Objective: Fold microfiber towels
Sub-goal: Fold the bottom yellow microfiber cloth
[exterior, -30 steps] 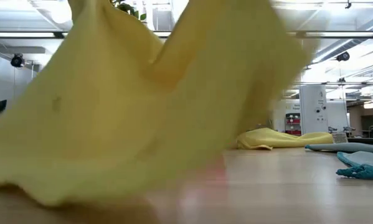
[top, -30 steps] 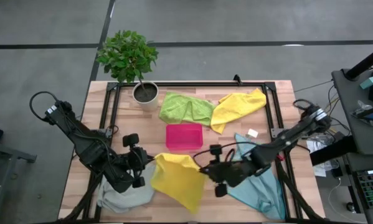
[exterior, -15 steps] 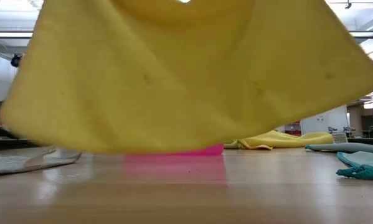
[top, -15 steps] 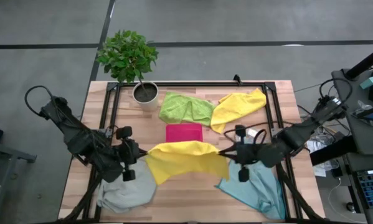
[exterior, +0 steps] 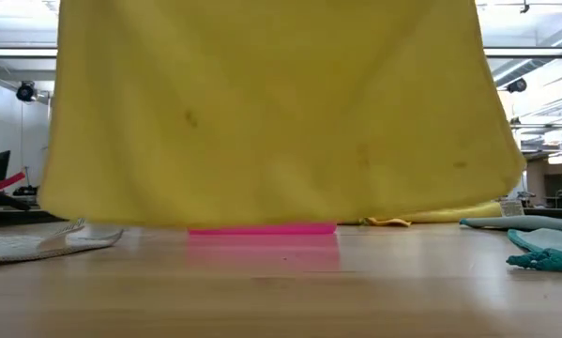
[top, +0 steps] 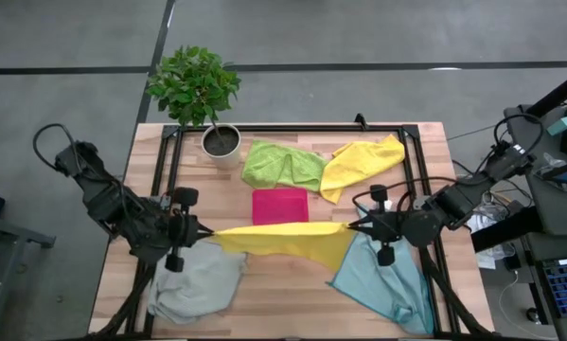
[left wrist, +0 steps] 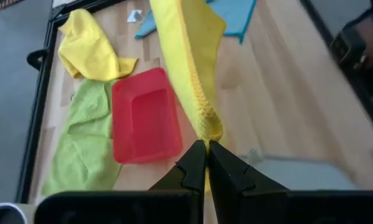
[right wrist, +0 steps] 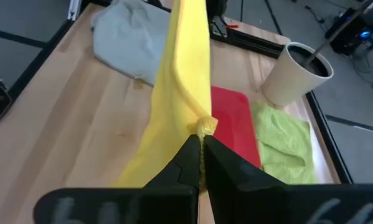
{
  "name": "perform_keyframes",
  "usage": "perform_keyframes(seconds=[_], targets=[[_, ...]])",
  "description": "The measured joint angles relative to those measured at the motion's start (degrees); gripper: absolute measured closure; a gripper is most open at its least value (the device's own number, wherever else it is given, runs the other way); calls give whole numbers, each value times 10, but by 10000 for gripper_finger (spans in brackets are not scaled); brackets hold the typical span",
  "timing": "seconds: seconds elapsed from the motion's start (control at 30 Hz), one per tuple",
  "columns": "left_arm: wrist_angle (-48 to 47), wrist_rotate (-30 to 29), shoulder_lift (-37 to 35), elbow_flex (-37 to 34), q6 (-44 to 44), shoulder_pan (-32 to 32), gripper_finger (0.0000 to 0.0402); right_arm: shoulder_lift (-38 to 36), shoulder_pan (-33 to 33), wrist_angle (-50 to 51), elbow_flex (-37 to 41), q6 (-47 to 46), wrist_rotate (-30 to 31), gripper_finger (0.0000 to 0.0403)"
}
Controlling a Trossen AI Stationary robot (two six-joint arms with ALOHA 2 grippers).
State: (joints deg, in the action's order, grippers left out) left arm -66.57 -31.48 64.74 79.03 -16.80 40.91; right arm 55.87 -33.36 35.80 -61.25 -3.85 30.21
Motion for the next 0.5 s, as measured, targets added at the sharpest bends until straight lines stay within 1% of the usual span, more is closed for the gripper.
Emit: perform_keyframes(seconds=[0.1, 0.17, 0.23, 0.3, 0.4, 0.5], targets=[[0, -24, -19, -28, 10, -4, 402, -12, 0, -19, 19, 9, 16, 394], [1, -33, -33, -45, -4, -4, 402, -23, 0, -36, 26, 21, 18, 394], [10, -33, -45, -58, -40, -3, 402, -32, -2, -55, 33, 22, 0, 394], [40, -25, -51, -75, -61, 4, 402, -37, -6, -66, 40, 12, -27, 394], [93, -10, -48, -107, -67, 22, 402, -33, -13, -75, 55, -15, -53, 394], [155, 10, -28, -134, -68, 32, 402, -19, -25, -89, 76, -46, -78, 394]])
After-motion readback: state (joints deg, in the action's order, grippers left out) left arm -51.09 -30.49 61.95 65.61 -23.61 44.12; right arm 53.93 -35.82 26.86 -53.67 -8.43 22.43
